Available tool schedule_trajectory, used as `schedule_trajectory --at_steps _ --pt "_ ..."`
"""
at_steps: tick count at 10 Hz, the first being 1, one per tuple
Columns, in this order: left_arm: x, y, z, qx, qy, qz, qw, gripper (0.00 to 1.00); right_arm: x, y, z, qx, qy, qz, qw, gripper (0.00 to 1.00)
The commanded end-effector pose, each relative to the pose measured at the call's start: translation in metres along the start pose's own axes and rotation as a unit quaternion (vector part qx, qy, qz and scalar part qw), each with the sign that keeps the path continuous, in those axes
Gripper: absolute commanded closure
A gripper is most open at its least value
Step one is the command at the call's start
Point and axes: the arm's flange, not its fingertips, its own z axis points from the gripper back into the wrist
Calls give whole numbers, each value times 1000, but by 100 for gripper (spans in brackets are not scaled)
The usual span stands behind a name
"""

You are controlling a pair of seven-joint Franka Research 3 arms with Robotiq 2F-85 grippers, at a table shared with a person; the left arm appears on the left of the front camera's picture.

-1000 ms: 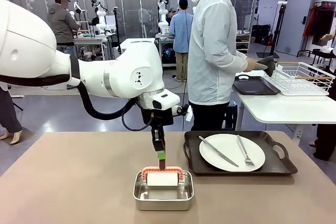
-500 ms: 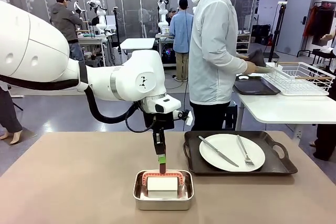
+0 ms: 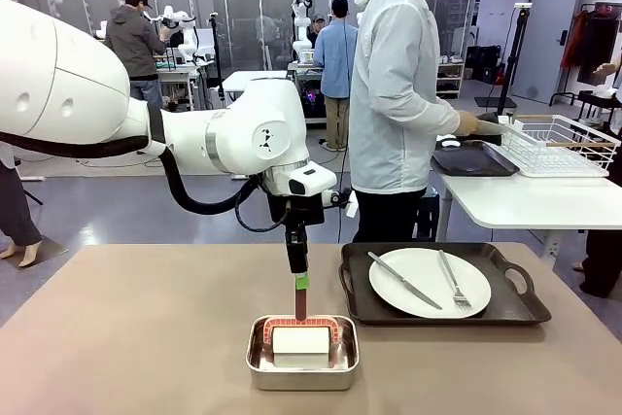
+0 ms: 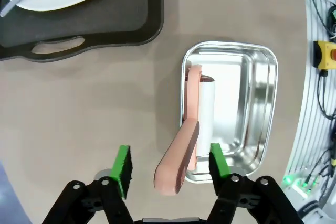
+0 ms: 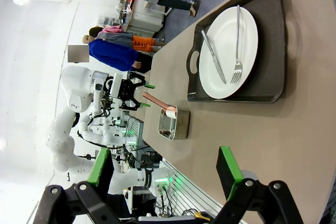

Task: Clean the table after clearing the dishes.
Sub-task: Place the Lint Roller back on top of the Airtight Container, then when the right (or left) Handle tray is removed, use the right hand (or left hand) to clean the right (or left) side of the table with the Lint Roller.

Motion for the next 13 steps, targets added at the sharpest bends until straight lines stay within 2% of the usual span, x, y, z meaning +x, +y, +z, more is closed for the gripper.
schedule_trajectory --at_steps 1,5,6,13 --pt "-1 -4 5 11 4 9 1000 0 -2 3 1 4 1 2 1000 0" --pt "-6 -7 14 27 6 21 999 0 -2 3 1 4 1 2 1000 0" --pt "2 0 7 6 -3 4 1000 0 -2 3 1 4 1 2 1000 0" --pt "2 0 7 6 -3 4 1000 0 -2 3 1 4 1 2 1000 0"
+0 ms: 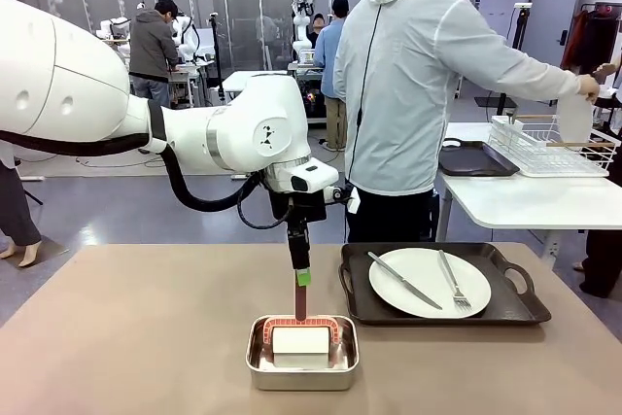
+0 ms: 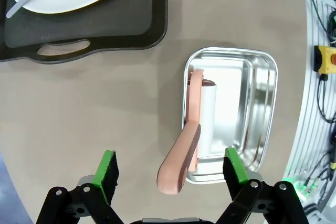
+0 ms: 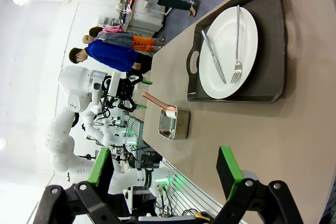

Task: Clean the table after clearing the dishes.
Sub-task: When the right (or left) Handle tray is removed, use the right hand (or left hand) to clean the right (or left) side of the table with the Lint Roller.

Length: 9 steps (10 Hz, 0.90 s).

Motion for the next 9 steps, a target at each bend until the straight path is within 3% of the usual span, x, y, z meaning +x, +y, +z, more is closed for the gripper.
schedule_trajectory --at_steps 1,3,5,7,9 --pt "0 0 0 0 0 0 1000 0 -2 3 1 4 1 2 1000 0" --pt "-5 25 57 -38 -39 117 992 0 -2 3 1 4 1 2 1000 0" --pt "-41 35 100 -82 -129 219 964 0 -2 3 1 4 1 2 1000 0" --pt "-114 29 142 -119 -279 309 901 0 -2 3 1 4 1 2 1000 0" --pt "-215 17 169 -119 -382 391 829 0 -2 3 1 4 1 2 1000 0"
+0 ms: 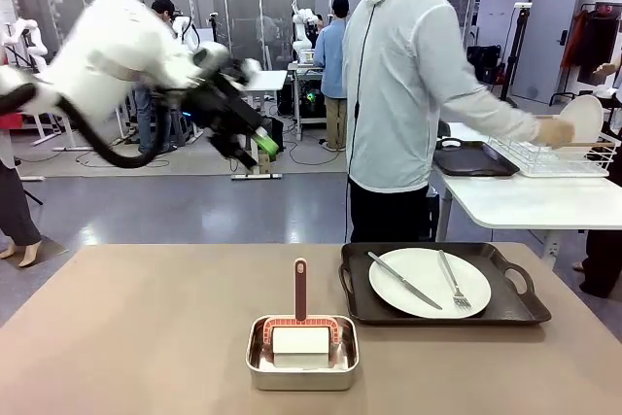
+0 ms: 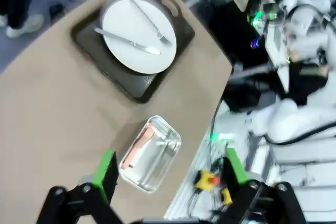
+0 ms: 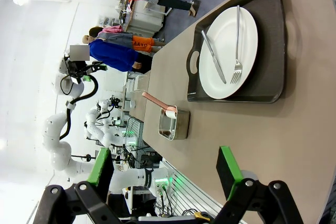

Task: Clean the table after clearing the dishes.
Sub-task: When the right (or left) Handle tray is removed, use the right hand (or left hand) to clean the right (or left) side of the table with the Lint Roller.

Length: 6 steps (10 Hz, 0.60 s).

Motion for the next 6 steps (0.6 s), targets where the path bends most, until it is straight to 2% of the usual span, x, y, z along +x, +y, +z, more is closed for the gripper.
schedule_trajectory --at_steps 1,3,4,5,6 --pt "-88 25 63 -9 -127 68 990 0 -2 3 1 4 1 1 1000 0" --pt "-162 64 139 -38 -211 156 964 0 -2 3 1 4 1 1 1000 0" --pt "-203 85 163 -57 -244 189 949 0 -2 3 1 4 1 1 1000 0" --pt "-242 104 182 -48 -257 221 940 0 -2 3 1 4 1 1 1000 0" --pt "-293 131 201 -60 -286 263 920 0 -2 3 1 4 1 1 1000 0"
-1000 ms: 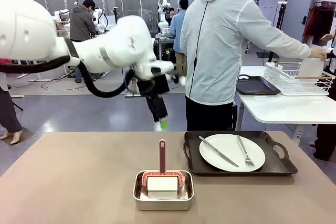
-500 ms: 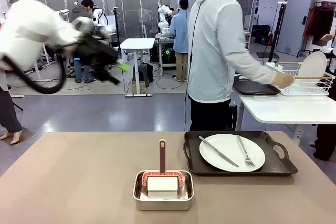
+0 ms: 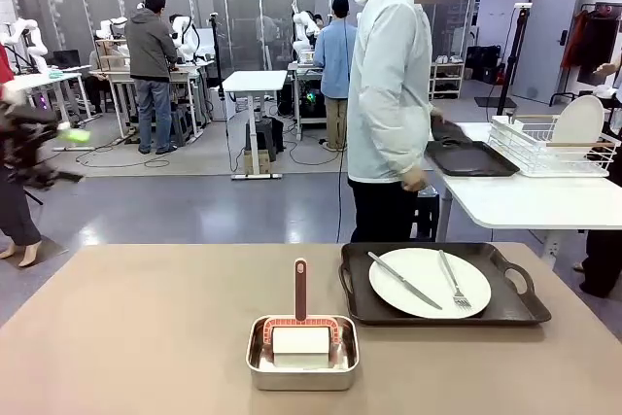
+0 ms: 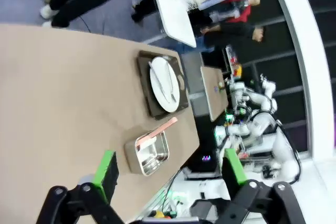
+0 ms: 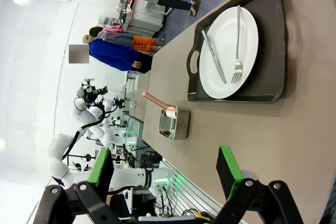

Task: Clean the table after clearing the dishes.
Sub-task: When the right (or left) Handle tray is removed, use the right hand (or left hand) to clean the right (or left) side of the table with the Lint Roller.

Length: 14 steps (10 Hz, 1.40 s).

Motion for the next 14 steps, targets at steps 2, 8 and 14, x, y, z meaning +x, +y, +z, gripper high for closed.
schedule_trajectory --at_steps 2,8,14 --pt "-45 90 65 -41 -38 80 995 0 -2 3 1 4 1 1 1000 0" --pt "-78 135 91 -19 -68 112 991 0 -2 3 1 4 1 1 1000 0" --pt "-78 135 91 -19 -68 112 991 0 -2 3 1 4 1 1 1000 0"
